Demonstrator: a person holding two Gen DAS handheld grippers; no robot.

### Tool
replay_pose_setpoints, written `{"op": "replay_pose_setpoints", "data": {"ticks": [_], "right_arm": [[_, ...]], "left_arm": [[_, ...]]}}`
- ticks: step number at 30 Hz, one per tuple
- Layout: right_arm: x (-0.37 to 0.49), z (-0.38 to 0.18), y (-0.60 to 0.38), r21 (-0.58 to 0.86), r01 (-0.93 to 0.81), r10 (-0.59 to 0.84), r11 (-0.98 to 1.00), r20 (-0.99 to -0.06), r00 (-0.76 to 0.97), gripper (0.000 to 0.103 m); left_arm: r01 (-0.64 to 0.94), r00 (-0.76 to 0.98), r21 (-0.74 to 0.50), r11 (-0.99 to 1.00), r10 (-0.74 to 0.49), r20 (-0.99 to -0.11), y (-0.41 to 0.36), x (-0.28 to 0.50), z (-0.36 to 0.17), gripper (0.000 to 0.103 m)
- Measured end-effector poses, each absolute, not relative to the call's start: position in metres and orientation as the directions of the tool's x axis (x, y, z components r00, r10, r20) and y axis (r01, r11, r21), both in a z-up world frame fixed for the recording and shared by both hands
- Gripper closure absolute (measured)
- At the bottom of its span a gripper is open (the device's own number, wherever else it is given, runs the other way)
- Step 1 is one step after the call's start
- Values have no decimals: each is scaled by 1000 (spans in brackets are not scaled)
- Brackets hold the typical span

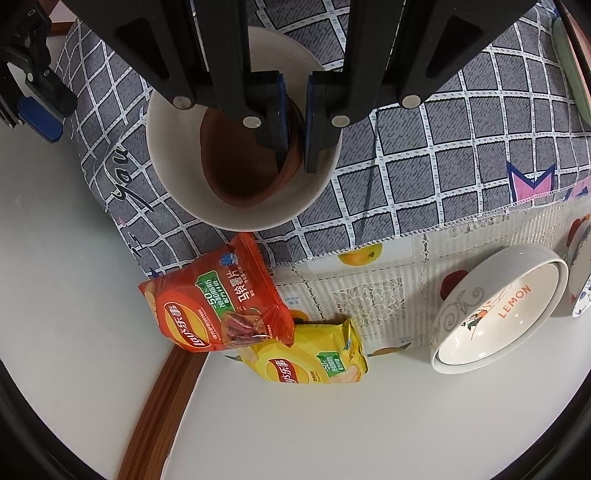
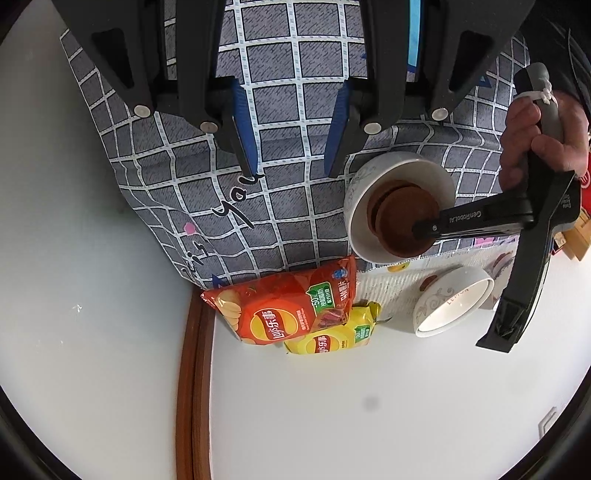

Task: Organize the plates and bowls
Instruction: 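Lower the brown bowl onto the other brown bowl and open the left gripper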

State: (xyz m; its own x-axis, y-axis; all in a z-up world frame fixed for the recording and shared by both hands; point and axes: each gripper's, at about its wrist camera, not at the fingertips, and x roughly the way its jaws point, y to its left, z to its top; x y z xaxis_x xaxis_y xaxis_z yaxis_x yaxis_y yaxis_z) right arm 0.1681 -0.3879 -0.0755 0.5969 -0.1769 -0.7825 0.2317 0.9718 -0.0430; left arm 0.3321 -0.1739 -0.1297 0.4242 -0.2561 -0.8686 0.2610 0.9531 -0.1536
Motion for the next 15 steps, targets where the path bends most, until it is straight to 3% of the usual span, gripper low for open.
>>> {"op": "replay_pose_setpoints", "data": {"ticks": [15], "right_arm": [[165,-76,-389,-43,238,-181,970,-785,593,66]], "left_arm": [[257,411,-174,951,-270,-871,-173,334,-133,95]]}}
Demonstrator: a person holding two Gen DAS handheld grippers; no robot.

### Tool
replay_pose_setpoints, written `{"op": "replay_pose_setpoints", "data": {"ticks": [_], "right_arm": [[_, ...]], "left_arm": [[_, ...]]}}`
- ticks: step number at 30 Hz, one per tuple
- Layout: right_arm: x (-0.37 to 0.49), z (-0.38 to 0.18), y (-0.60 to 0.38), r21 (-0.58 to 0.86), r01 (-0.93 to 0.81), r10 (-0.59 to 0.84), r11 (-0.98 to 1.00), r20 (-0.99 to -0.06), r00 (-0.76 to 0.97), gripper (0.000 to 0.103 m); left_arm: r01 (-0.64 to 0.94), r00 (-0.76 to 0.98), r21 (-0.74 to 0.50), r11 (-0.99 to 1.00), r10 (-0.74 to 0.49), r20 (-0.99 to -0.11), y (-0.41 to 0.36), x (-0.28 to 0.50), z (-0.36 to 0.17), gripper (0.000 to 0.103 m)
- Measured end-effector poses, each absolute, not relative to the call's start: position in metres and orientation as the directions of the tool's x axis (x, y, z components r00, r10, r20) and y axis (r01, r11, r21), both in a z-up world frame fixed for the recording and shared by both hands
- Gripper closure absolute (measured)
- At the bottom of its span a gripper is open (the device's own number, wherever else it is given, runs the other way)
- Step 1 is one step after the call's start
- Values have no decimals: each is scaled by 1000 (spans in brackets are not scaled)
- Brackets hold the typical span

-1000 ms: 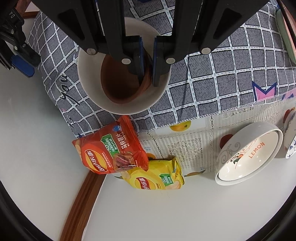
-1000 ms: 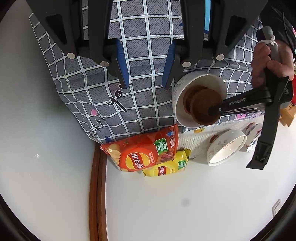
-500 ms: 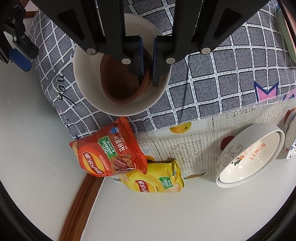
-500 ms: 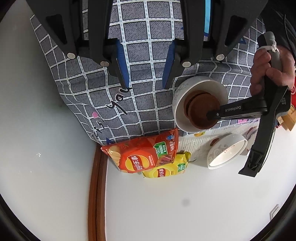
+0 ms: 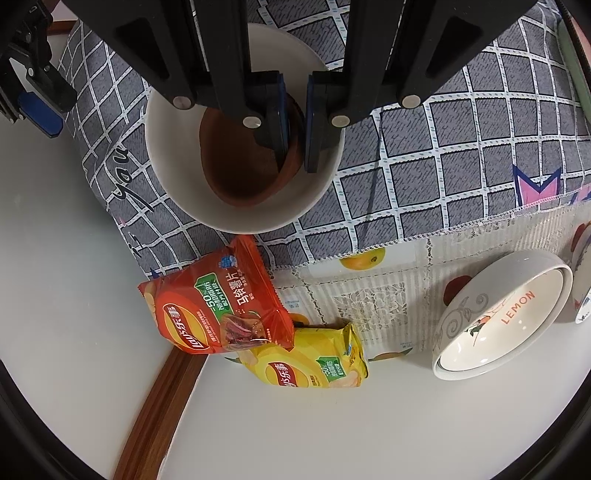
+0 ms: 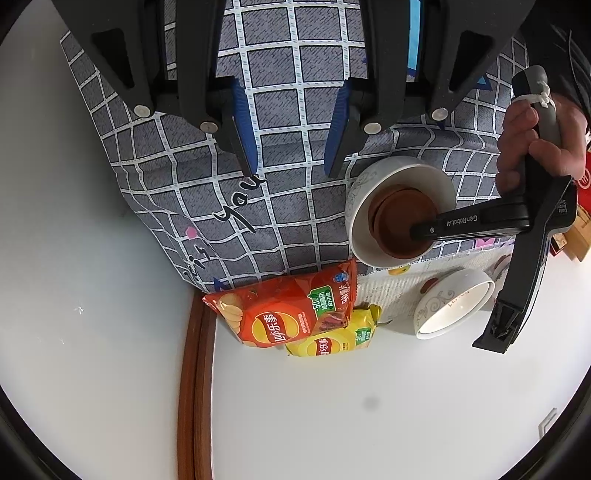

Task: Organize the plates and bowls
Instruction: 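Lower the brown bowl onto the other brown bowl and open the left gripper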

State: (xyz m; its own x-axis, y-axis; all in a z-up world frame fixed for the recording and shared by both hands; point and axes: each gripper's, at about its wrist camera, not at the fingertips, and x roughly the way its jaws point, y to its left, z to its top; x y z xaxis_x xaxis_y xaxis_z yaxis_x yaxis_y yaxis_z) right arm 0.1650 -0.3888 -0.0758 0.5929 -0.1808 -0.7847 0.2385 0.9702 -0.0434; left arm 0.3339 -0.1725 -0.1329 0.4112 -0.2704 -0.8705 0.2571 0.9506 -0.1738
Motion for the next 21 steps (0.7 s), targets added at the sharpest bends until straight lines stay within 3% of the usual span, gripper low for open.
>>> {"op": "replay_pose_setpoints", "data": {"ticks": [21], "right_arm": [[166,-81,-386,-49,237,-182,970,-793,581,66]], "left_arm": [[259,400,-192,947,-286,-871,-171,333,-133,94]]}}
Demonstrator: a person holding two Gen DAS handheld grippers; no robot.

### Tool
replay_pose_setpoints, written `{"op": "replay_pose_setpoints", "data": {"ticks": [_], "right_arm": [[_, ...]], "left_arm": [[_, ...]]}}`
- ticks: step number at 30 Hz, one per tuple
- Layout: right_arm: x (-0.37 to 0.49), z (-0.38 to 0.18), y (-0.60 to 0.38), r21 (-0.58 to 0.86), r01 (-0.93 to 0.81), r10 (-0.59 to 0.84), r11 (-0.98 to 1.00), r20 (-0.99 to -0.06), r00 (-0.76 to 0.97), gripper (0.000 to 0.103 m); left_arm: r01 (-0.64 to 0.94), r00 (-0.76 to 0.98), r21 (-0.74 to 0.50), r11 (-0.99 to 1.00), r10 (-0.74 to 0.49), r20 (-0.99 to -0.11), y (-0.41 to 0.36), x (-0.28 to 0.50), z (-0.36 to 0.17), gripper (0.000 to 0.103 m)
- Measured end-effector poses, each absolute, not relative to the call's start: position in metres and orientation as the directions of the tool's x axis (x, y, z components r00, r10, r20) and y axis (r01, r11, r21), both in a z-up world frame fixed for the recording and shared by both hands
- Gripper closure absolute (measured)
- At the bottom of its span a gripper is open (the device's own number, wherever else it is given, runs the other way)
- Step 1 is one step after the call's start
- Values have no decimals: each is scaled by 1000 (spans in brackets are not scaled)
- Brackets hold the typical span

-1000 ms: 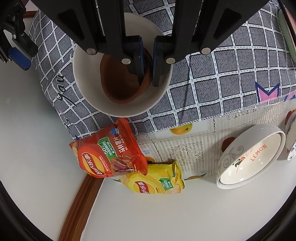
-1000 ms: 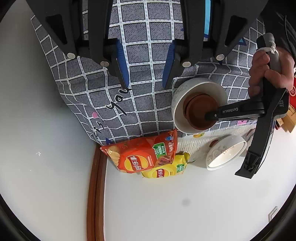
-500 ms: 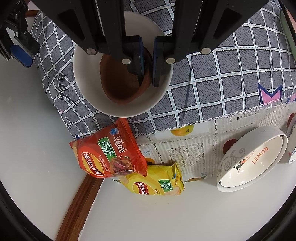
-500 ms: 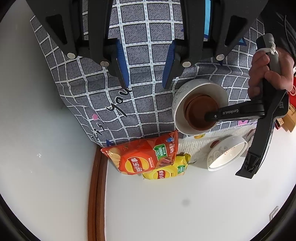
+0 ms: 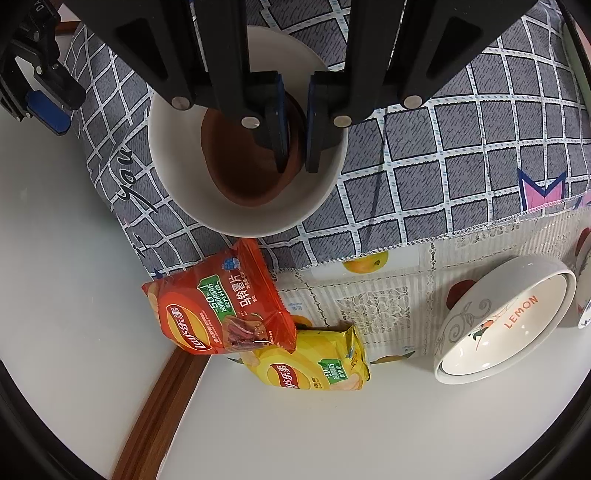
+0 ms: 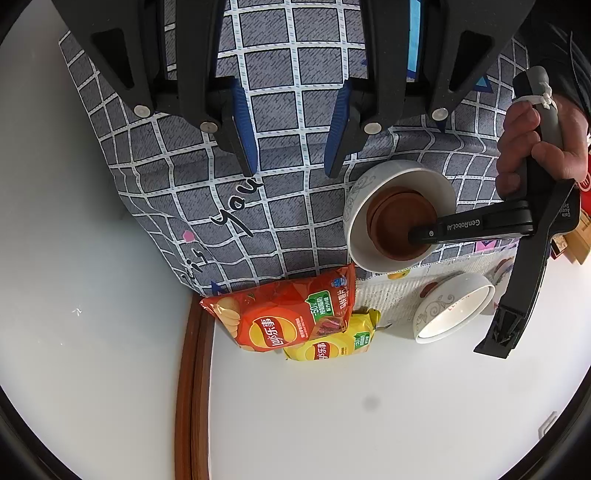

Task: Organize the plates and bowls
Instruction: 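Lower the brown bowl onto the other brown bowl and open the left gripper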

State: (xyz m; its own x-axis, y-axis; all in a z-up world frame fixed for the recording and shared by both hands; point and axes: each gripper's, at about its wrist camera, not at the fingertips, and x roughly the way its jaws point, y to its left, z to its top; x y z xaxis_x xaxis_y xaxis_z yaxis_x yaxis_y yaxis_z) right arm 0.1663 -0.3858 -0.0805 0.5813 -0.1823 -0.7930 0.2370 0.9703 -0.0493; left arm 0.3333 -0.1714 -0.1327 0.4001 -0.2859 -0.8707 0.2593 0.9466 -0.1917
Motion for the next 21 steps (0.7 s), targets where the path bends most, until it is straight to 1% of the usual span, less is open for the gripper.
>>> {"op": "replay_pose_setpoints", "data": {"ticks": [8,13,18,20,21], "right_arm": [[169,-83,-383,-47,232,-177,972,-796,580,66],[177,-83,-383,-33,232,-166,972,-795,583,66],[188,-78,-378,-21,225,-154,974,-790,593,65],[193,-76,-374,-16,214,-144,977,-787,600,65],[195,-76,-373,-13,210,-139,978,-786,602,65]], "left_arm": [[273,397,-175,946,-276,-875,-175,328,-129,91],[283,417,-152,947,-264,-870,-177,324,-117,81],[271,439,-147,951,-258,-860,-170,321,-103,79],[264,449,-147,953,-256,-856,-164,320,-98,73],[259,454,-144,955,-252,-855,-161,319,-96,69]]}}
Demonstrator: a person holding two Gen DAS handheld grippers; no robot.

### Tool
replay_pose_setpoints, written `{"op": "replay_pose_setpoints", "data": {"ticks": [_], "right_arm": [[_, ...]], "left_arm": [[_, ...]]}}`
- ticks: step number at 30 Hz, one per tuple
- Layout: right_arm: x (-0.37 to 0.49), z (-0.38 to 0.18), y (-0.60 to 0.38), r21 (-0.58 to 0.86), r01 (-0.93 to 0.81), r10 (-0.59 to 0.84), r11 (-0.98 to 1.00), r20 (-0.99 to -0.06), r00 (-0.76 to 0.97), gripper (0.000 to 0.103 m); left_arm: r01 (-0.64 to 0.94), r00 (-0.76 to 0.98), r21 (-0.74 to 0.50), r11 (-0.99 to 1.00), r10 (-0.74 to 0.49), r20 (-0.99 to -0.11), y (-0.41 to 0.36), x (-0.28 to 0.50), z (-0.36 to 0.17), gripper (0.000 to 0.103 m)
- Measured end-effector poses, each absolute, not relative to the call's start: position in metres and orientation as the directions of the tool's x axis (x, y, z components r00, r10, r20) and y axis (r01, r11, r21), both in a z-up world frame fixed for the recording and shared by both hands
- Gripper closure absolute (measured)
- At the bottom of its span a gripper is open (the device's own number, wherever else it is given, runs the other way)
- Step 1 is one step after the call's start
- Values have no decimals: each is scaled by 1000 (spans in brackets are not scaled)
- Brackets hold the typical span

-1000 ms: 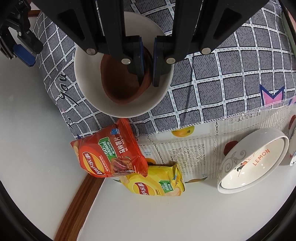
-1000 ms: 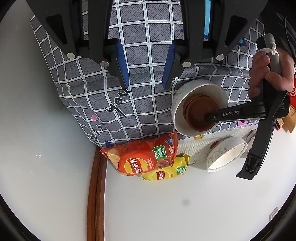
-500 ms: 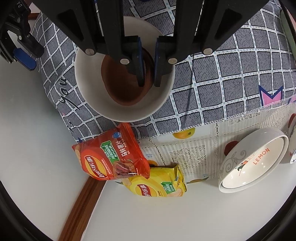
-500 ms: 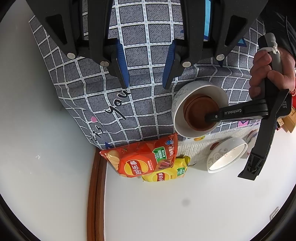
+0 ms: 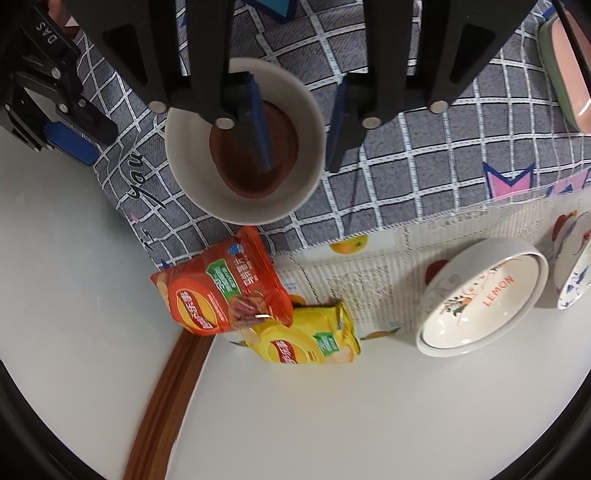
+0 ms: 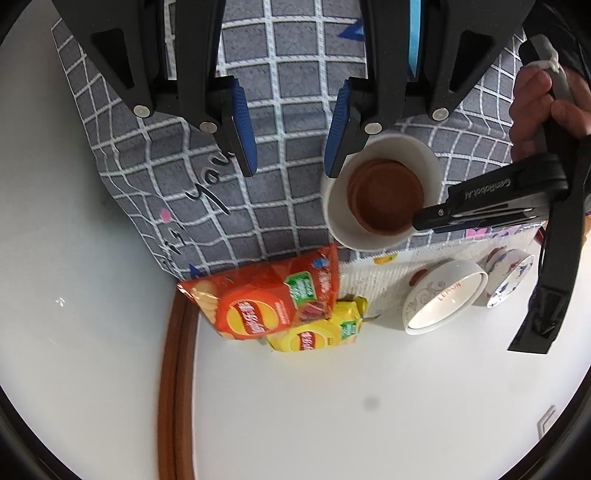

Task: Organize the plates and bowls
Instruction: 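Lower the brown bowl onto the other brown bowl and open the left gripper, then grasp the rim of the small white bowl with the right gripper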

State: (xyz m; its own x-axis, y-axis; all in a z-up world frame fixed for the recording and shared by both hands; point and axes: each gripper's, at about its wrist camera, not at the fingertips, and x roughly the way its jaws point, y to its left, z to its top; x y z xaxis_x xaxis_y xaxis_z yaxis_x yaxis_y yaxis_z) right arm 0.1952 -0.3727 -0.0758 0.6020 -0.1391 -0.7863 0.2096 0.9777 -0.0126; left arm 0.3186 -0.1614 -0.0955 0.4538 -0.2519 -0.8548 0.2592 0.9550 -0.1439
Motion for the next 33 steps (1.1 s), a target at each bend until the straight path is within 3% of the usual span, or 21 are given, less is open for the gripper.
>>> {"op": "replay_pose_setpoints", "data": {"ticks": [33], "right_arm": [[262,-129,-357,3,191,-93,982,-865,494,66]], "left_arm": [[222,373,-136,965,-213,-903,-145,327,-130,67]]}}
